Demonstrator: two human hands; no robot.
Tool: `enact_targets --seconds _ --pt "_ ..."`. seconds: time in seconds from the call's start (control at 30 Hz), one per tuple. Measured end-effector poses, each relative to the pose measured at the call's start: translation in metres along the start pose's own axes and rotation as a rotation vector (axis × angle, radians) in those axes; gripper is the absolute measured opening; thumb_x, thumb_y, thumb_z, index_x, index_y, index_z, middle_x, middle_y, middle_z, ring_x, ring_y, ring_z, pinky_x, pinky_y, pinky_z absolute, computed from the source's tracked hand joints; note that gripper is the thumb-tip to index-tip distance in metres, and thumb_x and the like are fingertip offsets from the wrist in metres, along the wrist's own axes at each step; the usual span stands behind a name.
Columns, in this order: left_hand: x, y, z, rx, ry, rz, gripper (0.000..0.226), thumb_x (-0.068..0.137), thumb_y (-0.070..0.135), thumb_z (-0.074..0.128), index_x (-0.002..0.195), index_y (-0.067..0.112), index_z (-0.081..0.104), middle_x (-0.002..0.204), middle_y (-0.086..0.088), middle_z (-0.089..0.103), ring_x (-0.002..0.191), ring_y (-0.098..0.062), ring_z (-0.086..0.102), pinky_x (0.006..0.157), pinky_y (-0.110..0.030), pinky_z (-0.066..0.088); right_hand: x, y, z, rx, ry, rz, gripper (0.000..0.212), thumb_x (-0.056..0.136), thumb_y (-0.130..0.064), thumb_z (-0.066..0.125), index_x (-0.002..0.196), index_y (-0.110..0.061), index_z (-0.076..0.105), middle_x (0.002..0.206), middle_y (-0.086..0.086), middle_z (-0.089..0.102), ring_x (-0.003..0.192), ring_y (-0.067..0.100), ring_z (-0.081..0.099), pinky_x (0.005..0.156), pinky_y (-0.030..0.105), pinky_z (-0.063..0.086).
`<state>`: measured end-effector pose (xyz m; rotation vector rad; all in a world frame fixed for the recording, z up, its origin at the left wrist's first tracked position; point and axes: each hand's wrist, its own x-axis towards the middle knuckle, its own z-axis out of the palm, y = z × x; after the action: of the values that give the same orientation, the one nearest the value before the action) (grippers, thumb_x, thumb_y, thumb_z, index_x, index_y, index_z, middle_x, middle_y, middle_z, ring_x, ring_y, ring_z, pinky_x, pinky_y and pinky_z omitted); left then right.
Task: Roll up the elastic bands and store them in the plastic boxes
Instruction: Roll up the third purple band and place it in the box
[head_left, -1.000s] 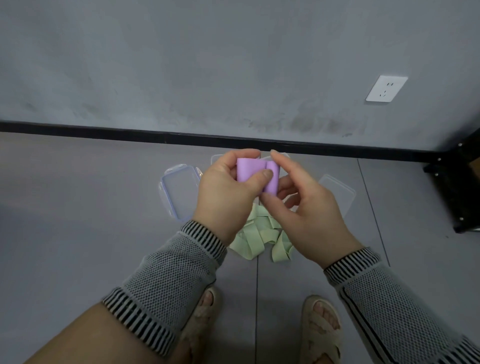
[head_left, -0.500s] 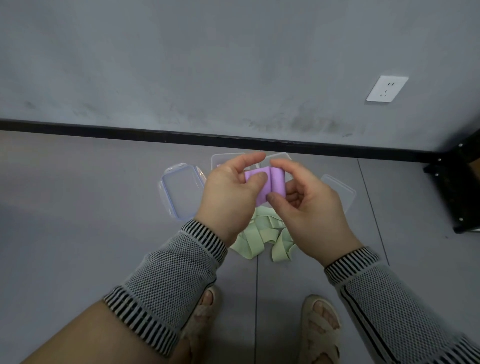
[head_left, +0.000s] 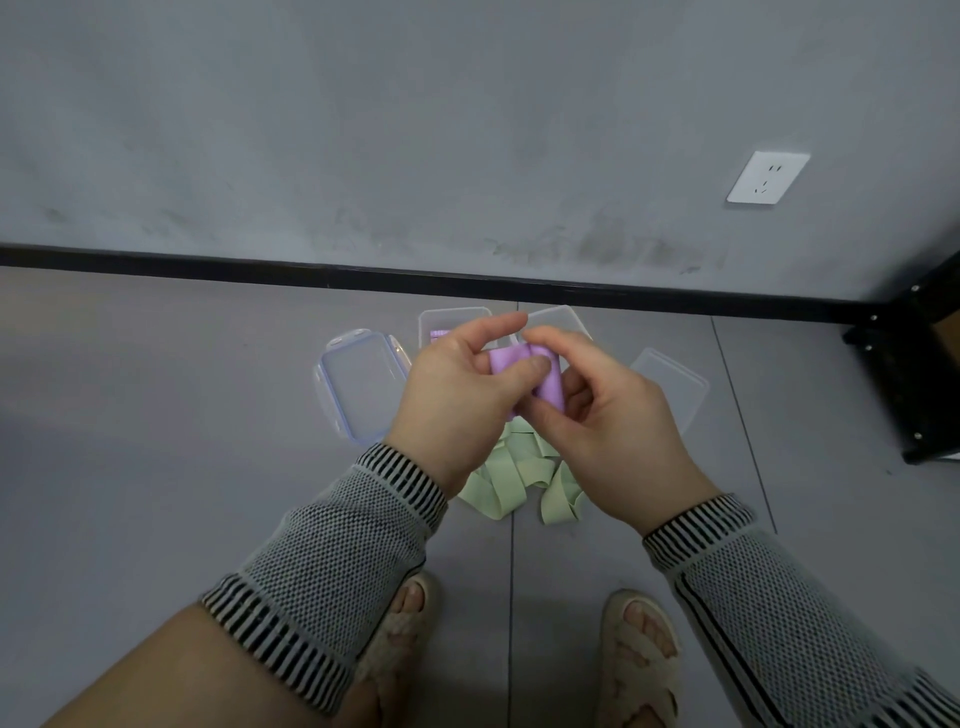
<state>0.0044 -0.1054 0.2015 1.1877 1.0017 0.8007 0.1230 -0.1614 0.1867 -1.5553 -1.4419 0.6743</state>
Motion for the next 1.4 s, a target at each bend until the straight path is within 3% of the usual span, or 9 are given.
enact_targets --seconds 0.07,0.13,0.23,0.43,0.67,0.8,1.03,1.2,1.4 --pt "0.000 0.001 -0.001 -0.040 -0.002 -0.014 0.033 0.085 0.000 0.062 0.115 0.015 0.061 0.088 -0.017 0.072 0.088 -0.032 0.069 0.086 -0.044 0.055 0.000 -0.001 -0.001 0.071 0.002 0.027 0.045 0.083 -0.020 0.070 0.118 -0.043 0.054 0.066 -0.020 0.059 0.061 0.003 0.058 0.063 0.014 0.047" --pt "0.001 0.002 -0.003 -0.079 -0.003 -0.029 0.034 0.086 -0.001 0.060 0.117 0.014 0.059 0.092 -0.018 0.071 0.087 -0.030 0.068 0.084 -0.040 0.056 0.000 0.000 -0.004 0.156 0.002 0.083 0.049 0.085 -0.020 0.067 0.120 -0.047 0.048 0.070 -0.009 0.064 0.068 0.006 0.062 0.071 0.021 0.052" --pt "0.001 0.004 -0.006 -0.109 -0.029 -0.031 0.033 0.088 -0.001 0.058 0.114 0.018 0.058 0.096 -0.018 0.071 0.086 -0.027 0.068 0.081 -0.037 0.056 0.000 -0.002 -0.008 0.237 -0.027 0.142 0.047 0.090 -0.014 0.059 0.126 -0.042 0.047 0.079 -0.002 0.070 0.080 0.013 0.068 0.082 0.032 0.055" --pt "0.001 0.005 -0.003 -0.041 -0.061 -0.010 0.034 0.094 0.000 0.048 0.118 0.021 0.054 0.105 -0.018 0.068 0.099 -0.031 0.066 0.091 -0.041 0.053 0.000 -0.003 -0.004 0.222 0.024 0.163 0.041 0.089 -0.010 0.061 0.122 -0.035 0.054 0.076 0.001 0.072 0.077 0.015 0.070 0.083 0.041 0.056" --pt "0.003 0.004 -0.008 -0.036 -0.084 -0.046 0.039 0.093 -0.005 0.045 0.128 0.013 0.052 0.097 -0.007 0.067 0.081 -0.016 0.068 0.079 -0.031 0.058 -0.002 -0.001 -0.003 0.143 0.040 0.142 0.038 0.086 -0.014 0.065 0.114 -0.039 0.056 0.073 -0.002 0.071 0.071 0.010 0.068 0.073 0.031 0.056" --pt "0.002 0.005 -0.007 -0.089 -0.090 -0.077 0.040 0.093 -0.006 0.046 0.129 0.010 0.051 0.109 -0.014 0.067 0.089 -0.019 0.069 0.082 -0.032 0.057 0.000 -0.002 0.000 0.080 0.072 0.113 0.035 0.082 -0.018 0.070 0.108 -0.038 0.057 0.067 -0.006 0.066 0.059 0.006 0.062 0.061 0.023 0.049" --pt "0.000 0.004 -0.004 -0.074 -0.122 -0.052 0.038 0.092 -0.001 0.052 0.129 0.010 0.051 0.104 -0.007 0.071 0.097 -0.024 0.068 0.091 -0.039 0.053 -0.002 -0.009 0.004 -0.041 0.118 0.052 0.026 0.081 -0.028 0.072 0.101 -0.036 0.057 0.059 -0.008 0.058 0.056 0.002 0.055 0.054 0.009 0.041" --pt "0.002 0.008 -0.008 -0.194 -0.124 -0.071 0.034 0.094 -0.002 0.047 0.124 0.010 0.053 0.096 -0.006 0.071 0.093 -0.020 0.069 0.084 -0.030 0.056 -0.002 -0.009 0.000 0.220 0.082 0.101 0.034 0.083 -0.020 0.071 0.101 -0.045 0.057 0.075 -0.003 0.066 0.071 0.009 0.065 0.069 0.021 0.052" --pt "0.003 0.007 -0.005 -0.157 -0.122 -0.063 0.031 0.095 0.000 0.047 0.119 0.016 0.056 0.107 -0.006 0.068 0.098 -0.021 0.066 0.094 -0.034 0.051 -0.001 -0.010 0.003 0.333 0.121 0.146 0.025 0.083 -0.007 0.068 0.102 -0.024 0.067 0.083 0.006 0.071 0.079 0.017 0.070 0.074 0.030 0.057"
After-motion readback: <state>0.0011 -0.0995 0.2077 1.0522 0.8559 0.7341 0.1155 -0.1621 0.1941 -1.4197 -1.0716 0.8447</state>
